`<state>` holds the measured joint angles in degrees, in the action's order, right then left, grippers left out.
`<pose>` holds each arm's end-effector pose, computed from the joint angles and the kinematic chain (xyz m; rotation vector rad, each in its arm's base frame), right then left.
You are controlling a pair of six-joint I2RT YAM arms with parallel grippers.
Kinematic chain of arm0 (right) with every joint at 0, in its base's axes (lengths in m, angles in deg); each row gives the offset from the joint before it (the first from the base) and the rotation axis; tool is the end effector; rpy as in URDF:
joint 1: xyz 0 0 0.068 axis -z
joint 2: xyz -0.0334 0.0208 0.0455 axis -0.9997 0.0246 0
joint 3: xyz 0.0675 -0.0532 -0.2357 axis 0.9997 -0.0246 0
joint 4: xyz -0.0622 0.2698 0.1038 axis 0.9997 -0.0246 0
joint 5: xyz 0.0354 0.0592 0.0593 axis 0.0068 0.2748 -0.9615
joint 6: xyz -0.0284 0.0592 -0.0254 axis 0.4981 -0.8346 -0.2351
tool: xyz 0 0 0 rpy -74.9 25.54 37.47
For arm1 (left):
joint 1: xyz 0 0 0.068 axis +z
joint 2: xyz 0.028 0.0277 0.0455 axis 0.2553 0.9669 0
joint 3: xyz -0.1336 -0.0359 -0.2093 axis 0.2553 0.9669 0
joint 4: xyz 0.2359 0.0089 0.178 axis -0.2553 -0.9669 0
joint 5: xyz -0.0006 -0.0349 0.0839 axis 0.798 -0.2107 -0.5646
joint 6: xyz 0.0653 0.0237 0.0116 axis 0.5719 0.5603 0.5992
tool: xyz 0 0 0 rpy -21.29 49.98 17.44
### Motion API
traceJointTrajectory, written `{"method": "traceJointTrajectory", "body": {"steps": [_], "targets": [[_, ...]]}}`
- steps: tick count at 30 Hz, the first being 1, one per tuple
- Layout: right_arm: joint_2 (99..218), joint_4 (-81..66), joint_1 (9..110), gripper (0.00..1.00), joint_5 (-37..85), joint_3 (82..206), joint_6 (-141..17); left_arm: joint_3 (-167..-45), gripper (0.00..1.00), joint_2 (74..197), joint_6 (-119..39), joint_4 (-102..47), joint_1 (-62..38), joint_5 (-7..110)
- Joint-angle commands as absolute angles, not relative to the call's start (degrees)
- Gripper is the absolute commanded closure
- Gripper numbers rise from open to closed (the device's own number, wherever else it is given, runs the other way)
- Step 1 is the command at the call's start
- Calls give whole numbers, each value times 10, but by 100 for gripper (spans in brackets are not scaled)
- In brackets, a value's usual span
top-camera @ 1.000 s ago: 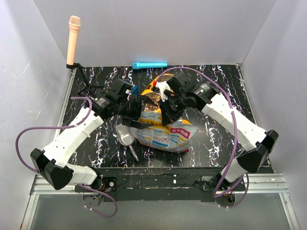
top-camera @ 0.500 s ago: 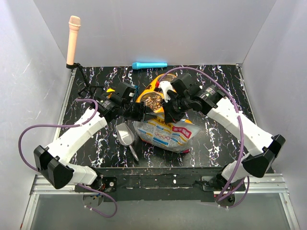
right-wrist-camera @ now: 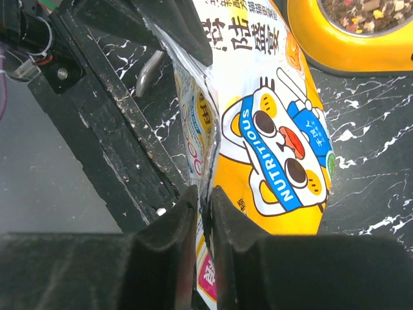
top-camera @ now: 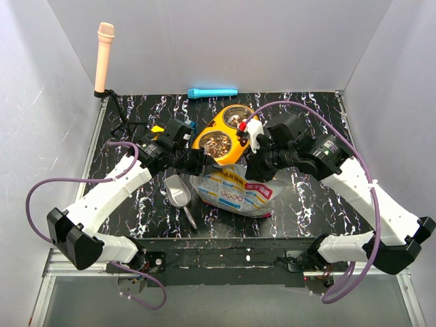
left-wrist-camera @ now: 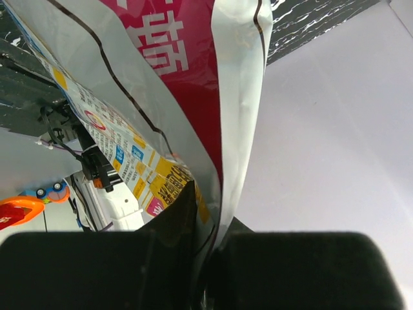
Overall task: Serve the pet food
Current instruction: Close the pet food bag at the center of the board.
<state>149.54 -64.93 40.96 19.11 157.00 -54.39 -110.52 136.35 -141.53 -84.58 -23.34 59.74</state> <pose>0.1898 0.2261 0.3941 -1.0735 2.1091 0.6532 0.2399 -0.2088 0.3040 1.6428 -2.3460 0.9810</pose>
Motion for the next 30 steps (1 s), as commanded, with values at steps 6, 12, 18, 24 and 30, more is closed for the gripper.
{"method": "traceJointTrajectory", "body": {"steps": [6,12,18,24,30], "targets": [[1523,-670,410,78,181,1579,-524,-1146,100,1358,-1473,-830,-221,576],[1518,-671,410,76,217,1555,-518,-1146,100,1359,-1474,-822,-221,578],[1491,-673,409,99,270,1530,-512,-1146,100,1363,-1474,-816,-213,577],[1470,-691,411,90,270,1497,-522,-1161,100,1373,-1464,-817,-202,581],[1456,-685,414,75,284,1485,-520,-1168,100,1380,-1460,-819,-199,586]]}}
